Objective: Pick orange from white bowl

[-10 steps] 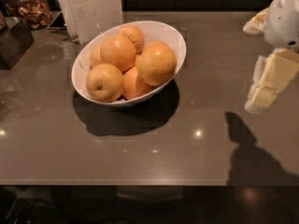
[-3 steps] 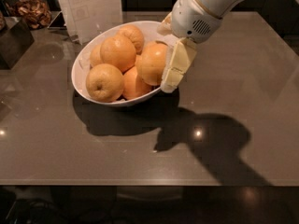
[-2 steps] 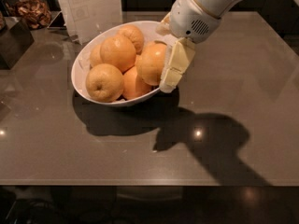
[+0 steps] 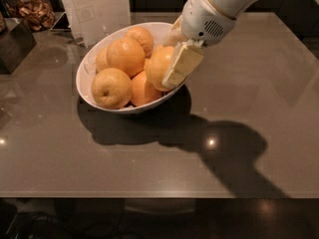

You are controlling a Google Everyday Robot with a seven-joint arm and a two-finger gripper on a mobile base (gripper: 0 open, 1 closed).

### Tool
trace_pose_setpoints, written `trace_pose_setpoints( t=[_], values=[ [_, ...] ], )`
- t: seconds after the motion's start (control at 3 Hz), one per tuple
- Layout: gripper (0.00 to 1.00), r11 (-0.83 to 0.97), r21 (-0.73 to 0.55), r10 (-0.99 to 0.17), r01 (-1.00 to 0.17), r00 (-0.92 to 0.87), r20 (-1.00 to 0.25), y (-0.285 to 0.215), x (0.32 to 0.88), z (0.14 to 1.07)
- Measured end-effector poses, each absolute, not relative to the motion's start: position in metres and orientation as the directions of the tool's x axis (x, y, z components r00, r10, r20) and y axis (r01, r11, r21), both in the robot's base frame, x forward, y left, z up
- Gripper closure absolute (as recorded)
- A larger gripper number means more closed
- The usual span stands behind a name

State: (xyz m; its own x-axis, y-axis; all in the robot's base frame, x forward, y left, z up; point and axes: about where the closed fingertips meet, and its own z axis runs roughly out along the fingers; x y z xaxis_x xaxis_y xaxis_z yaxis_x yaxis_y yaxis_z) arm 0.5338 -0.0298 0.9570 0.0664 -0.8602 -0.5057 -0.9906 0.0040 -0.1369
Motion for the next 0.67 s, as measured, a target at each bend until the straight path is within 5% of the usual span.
trace_pose_setpoints(
  t=[0.33,0.67],
  values=[
    [0.65,0.004,-0.137,-0.860,-0.991,0.066,-0.506,-0.0298,0.5338,0.9570],
    [0.60,0.010,-0.128,-0.858,-0.992,0.058,-0.510,-0.0304,0.5336,0.9534]
  ],
)
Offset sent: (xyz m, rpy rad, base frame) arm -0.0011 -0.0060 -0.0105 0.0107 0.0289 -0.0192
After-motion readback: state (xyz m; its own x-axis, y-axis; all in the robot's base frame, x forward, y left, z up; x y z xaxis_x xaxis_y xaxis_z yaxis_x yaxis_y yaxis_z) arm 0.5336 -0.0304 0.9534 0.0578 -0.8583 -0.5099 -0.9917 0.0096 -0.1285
